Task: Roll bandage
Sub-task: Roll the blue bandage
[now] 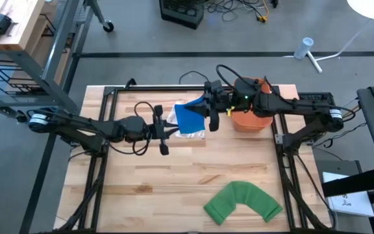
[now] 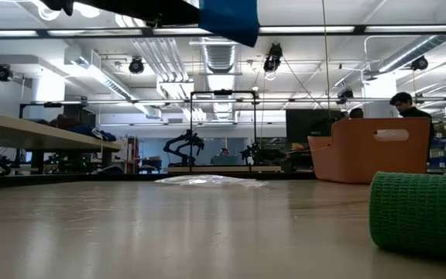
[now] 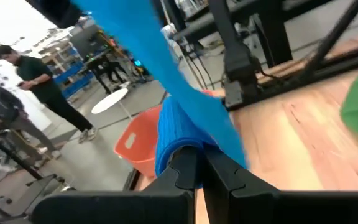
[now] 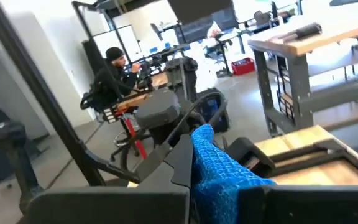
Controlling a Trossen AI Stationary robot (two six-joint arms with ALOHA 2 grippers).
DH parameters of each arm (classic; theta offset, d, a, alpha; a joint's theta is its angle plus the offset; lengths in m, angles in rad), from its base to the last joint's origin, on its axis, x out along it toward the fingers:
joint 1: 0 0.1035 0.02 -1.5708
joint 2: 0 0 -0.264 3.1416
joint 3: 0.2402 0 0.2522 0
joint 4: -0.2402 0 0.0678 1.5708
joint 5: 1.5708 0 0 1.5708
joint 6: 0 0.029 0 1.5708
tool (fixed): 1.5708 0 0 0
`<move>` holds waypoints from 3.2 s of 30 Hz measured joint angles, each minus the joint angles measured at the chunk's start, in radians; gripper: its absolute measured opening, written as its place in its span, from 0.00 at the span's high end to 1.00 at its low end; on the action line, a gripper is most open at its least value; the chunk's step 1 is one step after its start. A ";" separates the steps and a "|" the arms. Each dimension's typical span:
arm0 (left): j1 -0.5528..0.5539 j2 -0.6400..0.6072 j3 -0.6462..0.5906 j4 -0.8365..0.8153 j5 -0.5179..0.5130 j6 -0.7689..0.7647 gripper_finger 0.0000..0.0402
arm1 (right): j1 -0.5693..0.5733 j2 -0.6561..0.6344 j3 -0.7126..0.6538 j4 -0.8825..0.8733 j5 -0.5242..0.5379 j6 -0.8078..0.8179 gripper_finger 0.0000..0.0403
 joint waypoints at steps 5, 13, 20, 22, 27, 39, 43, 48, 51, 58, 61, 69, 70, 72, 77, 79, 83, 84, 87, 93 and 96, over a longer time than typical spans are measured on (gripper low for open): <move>0.000 0.004 0.000 -0.007 0.047 0.000 1.00 | -0.037 0.000 0.000 -0.009 0.000 0.043 0.99; -0.005 -0.005 0.000 -0.014 0.083 -0.001 1.00 | -0.082 0.000 0.000 -0.005 0.001 0.044 0.77; -0.018 -0.013 0.000 -0.016 0.093 -0.005 1.00 | -0.129 0.000 0.000 -0.061 0.034 0.050 0.57; -0.022 -0.021 0.000 -0.020 0.092 -0.005 1.00 | -0.148 0.000 0.000 -0.086 0.035 0.060 0.54; -0.032 -0.051 0.000 -0.049 0.094 -0.005 1.00 | -0.206 0.000 0.000 -0.158 0.035 0.095 0.48; -0.076 -0.136 0.000 -0.049 0.233 -0.009 1.00 | -0.256 -0.001 0.000 -0.377 0.018 0.006 0.31; -0.092 -0.161 0.000 -0.041 0.346 -0.016 1.00 | -0.242 0.000 0.000 -0.488 -0.066 -0.043 0.26; -0.101 -0.179 0.000 -0.029 0.461 -0.027 1.00 | -0.211 0.000 -0.013 -0.576 -0.187 -0.134 0.23; -0.101 -0.180 0.010 -0.030 0.558 -0.047 1.00 | -0.188 0.001 -0.018 -0.607 -0.250 -0.193 0.22; -0.103 -0.180 0.033 -0.009 0.648 -0.108 1.00 | -0.108 0.001 -0.024 -0.580 -0.346 -0.272 0.22; -0.103 -0.172 0.033 0.091 0.683 -0.183 1.00 | -0.061 0.001 -0.038 -0.504 -0.347 -0.266 0.22; -0.106 -0.181 0.034 0.125 0.935 -0.191 1.00 | 0.039 0.028 -0.073 -0.289 -0.457 -0.230 0.22; -0.105 -0.187 0.034 0.123 0.956 -0.191 1.00 | 0.051 0.036 -0.073 -0.277 -0.474 -0.231 0.22; -0.105 -0.196 0.034 0.125 1.006 -0.187 1.00 | 0.072 0.055 -0.072 -0.283 -0.510 -0.238 0.22; -0.106 -0.225 0.033 0.121 1.060 -0.184 1.00 | 0.101 0.114 -0.073 -0.287 -0.634 -0.245 0.22; -0.106 -0.239 0.032 0.113 1.099 -0.192 1.00 | 0.103 0.135 -0.073 -0.313 -0.637 -0.237 0.22; -0.098 -0.287 0.032 0.080 1.171 -0.256 1.00 | 0.103 0.162 -0.073 -0.390 -0.635 -0.231 0.22; -0.096 -0.304 0.032 0.061 1.160 -0.267 1.00 | 0.103 0.164 -0.073 -0.396 -0.635 -0.232 0.22; -0.093 -0.351 0.028 -0.004 1.046 -0.284 1.00 | 0.103 0.165 -0.073 -0.391 -0.631 -0.242 0.22; -0.093 -0.410 -0.001 -0.109 0.653 -0.325 1.00 | 0.112 0.131 -0.023 -0.391 -0.472 -0.299 0.22; -0.092 -0.418 -0.013 -0.123 0.467 -0.375 1.00 | 0.125 0.095 0.005 -0.391 -0.340 -0.348 0.22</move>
